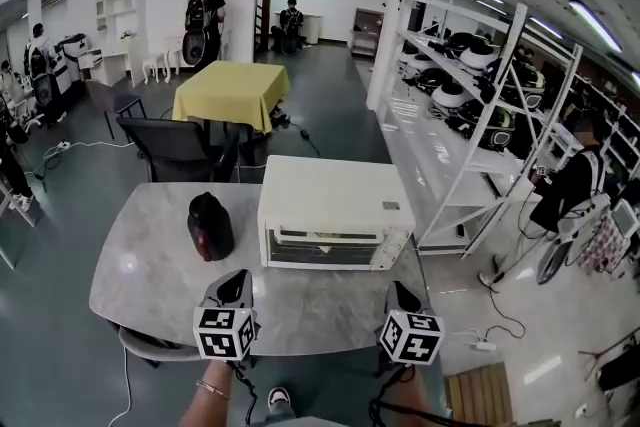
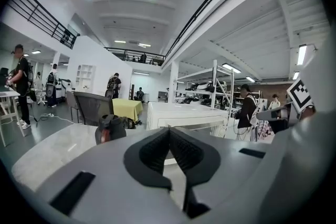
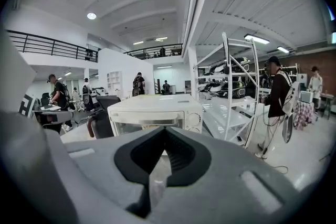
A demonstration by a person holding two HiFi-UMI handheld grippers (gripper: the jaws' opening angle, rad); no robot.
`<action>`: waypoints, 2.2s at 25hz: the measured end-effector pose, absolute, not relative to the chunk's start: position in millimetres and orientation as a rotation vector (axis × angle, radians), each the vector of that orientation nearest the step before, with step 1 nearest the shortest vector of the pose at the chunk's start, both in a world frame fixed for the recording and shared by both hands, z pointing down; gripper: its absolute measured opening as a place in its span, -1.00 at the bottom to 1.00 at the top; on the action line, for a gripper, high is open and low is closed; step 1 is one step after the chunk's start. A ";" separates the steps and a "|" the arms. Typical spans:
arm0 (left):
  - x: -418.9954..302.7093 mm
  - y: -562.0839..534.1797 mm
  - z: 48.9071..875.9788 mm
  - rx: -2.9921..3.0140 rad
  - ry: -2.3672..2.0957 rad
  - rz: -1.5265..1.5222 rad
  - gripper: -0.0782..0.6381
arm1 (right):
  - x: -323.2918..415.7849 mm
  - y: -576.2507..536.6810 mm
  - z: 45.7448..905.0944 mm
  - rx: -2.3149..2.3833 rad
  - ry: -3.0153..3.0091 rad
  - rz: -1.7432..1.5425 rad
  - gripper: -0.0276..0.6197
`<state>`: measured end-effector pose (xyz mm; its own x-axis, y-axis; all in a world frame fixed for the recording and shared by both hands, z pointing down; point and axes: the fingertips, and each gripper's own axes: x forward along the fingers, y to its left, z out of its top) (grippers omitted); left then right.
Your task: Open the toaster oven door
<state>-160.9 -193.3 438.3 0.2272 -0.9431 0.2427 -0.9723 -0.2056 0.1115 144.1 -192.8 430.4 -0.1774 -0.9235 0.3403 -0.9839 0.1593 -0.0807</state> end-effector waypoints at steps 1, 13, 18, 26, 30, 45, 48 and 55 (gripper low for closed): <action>-164.9 -202.2 436.9 2.267 -1.804 0.174 -0.77 | 139.9 -201.3 427.9 1.871 -2.220 0.415 -0.90; -182.5 -255.0 453.2 2.261 -1.751 0.190 -0.77 | 122.9 -248.9 434.9 1.884 -2.171 0.434 -0.90; -178.6 -254.0 456.7 2.241 -1.759 0.216 -0.77 | 130.7 -258.8 433.3 1.871 -2.179 0.435 -0.90; -171.3 -254.4 449.6 2.229 -1.788 0.229 -0.77 | 137.8 -266.8 428.4 1.841 -2.208 0.435 -0.90; -172.7 -257.7 445.5 2.227 -1.806 0.223 -0.77 | 137.9 -272.5 429.7 1.824 -2.212 0.434 -0.90; -177.6 -255.0 455.5 2.213 -1.824 0.260 -0.77 | 135.8 -291.3 431.5 1.839 -2.254 0.433 -0.82; -179.0 -251.9 458.8 2.203 -1.825 0.262 -0.77 | 134.5 -293.5 435.4 1.832 -2.245 0.448 -0.75; -191.8 -250.6 465.8 2.160 -1.839 0.252 -0.77 | 133.7 -304.7 441.1 1.823 -2.215 0.472 -0.55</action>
